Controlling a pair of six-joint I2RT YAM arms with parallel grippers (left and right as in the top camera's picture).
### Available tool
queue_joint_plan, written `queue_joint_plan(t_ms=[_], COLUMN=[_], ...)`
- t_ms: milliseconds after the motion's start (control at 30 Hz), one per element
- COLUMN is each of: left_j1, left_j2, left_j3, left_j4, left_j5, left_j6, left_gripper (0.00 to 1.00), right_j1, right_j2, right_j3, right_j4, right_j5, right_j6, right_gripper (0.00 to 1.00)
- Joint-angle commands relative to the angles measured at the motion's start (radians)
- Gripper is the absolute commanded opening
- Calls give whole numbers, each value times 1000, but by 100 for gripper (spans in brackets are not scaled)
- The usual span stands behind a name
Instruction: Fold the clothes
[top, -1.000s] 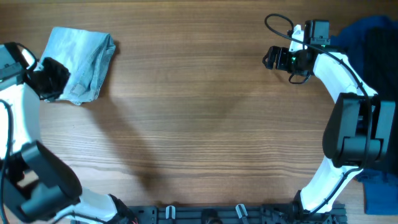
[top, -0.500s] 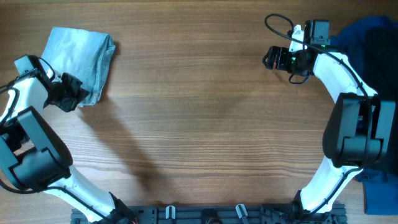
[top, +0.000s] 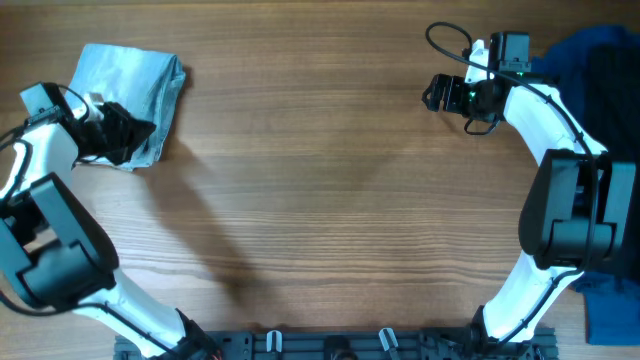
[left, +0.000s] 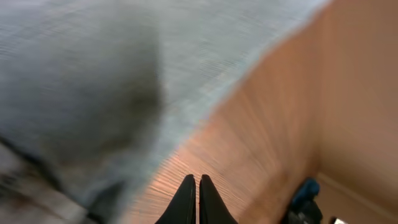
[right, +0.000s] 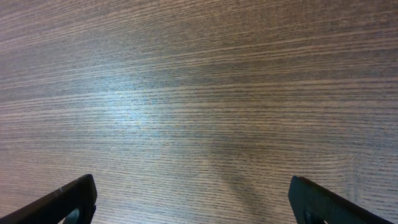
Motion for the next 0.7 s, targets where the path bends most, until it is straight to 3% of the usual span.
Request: queue_joint_plan(t_ms=[0, 367, 433, 533, 667], left_j1=[-65, -333, -373, -415, -425], left_j2=[-157, -200, -201, -201, -200], left_j3=[27, 26, 26, 26, 26], left_j4=[25, 99, 112, 121, 124], left_j5=[44, -252, -319, -408, -432], left_j6=[-5, -5, -5, -5, -5], left_gripper=[4, 12, 25, 60, 84], right_j1=[0, -1, -1, -1, 0], right_j2=[0, 0, 0, 0, 0], right_j3=[-1, -1, -1, -1, -1], right_j4=[3, 3, 3, 3, 3], right_j5=[18, 18, 18, 18, 18], right_j6=[0, 0, 0, -1, 0], right_gripper=[100, 100, 100, 100, 100])
